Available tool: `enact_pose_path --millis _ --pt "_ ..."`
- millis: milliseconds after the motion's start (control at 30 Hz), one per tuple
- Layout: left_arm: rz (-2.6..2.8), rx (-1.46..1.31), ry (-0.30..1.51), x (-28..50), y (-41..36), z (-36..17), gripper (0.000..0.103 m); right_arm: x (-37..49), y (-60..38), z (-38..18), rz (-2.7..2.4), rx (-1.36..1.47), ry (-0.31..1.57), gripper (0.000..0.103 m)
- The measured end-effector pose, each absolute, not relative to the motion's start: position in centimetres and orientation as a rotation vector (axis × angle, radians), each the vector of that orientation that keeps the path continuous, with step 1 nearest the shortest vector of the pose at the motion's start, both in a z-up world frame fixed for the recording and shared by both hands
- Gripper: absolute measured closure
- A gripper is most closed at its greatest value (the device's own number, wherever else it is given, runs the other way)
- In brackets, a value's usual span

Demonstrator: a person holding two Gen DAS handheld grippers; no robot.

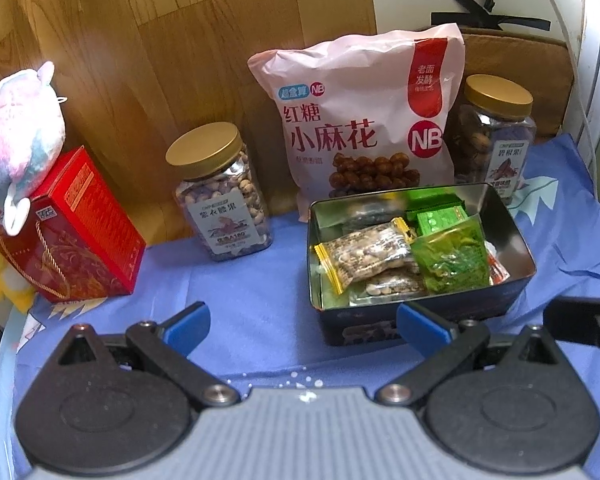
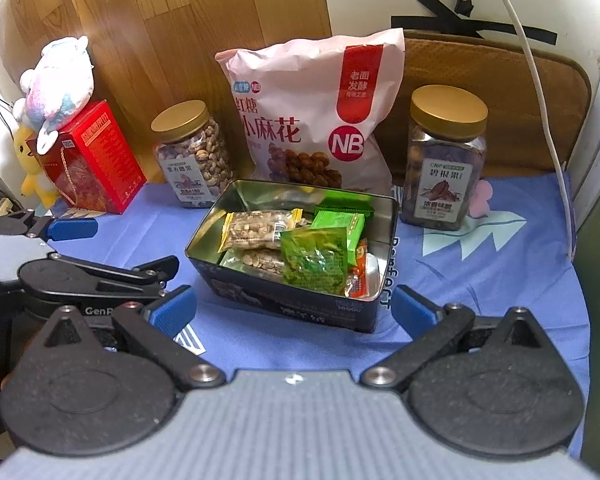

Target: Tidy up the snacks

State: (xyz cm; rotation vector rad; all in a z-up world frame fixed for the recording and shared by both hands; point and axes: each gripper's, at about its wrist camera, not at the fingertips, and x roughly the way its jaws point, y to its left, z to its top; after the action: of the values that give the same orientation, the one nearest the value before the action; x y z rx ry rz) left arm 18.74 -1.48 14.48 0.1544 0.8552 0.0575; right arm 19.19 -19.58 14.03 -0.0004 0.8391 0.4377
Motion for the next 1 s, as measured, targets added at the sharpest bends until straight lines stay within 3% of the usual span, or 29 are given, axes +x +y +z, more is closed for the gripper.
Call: enact_pose_path --millis 1000 --pt "0.064 0.224 0.997 19.9 -2.0 10.3 0.000 20.3 -20.5 12.0 0.428 0.041 0.883 0.000"
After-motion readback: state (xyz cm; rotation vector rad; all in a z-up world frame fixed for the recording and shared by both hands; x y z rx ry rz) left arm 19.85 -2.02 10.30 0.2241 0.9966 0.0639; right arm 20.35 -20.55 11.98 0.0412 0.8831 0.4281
